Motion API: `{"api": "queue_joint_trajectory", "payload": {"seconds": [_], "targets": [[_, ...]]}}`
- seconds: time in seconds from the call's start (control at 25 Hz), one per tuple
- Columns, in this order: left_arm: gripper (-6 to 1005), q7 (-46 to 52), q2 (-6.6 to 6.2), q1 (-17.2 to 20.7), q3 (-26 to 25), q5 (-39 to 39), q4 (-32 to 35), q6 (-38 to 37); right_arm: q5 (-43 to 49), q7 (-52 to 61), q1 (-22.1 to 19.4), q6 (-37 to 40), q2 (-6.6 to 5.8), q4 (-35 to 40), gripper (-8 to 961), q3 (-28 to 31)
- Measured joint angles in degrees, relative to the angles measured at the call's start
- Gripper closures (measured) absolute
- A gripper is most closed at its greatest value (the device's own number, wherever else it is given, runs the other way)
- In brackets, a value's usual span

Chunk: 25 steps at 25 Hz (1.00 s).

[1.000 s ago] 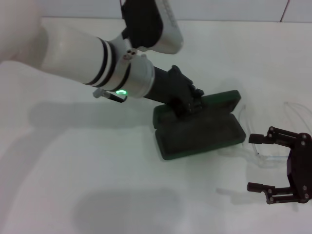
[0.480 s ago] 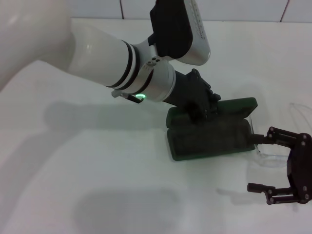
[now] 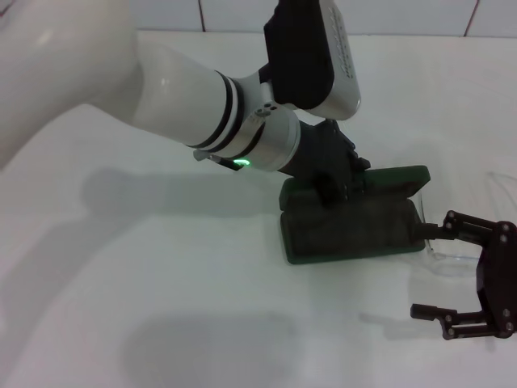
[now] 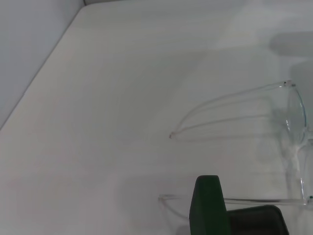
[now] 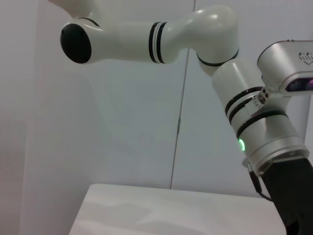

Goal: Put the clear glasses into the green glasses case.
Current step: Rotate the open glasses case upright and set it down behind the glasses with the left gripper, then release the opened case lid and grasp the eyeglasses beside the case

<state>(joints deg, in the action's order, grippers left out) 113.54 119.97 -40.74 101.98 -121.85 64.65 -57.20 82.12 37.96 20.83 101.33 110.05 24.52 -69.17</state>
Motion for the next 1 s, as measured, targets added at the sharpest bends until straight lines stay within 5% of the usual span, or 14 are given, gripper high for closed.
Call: {"api": "queue_joint_trajectory", "payload": {"seconds": [0.92, 1.0], "targets": [[804, -0.95, -0.03, -2.87, -0.03, -0.02, -2.17, 1.64, 0.06, 0.01, -0.40, 0.10, -0.37, 0.00, 84, 0.00], [717, -0.80, -0.01, -2.83, -0.16, 0.12, -2.31, 2.20, 0.06, 0.00, -0.40, 0.10, -0.39, 0.07, 84, 0.00]]}}
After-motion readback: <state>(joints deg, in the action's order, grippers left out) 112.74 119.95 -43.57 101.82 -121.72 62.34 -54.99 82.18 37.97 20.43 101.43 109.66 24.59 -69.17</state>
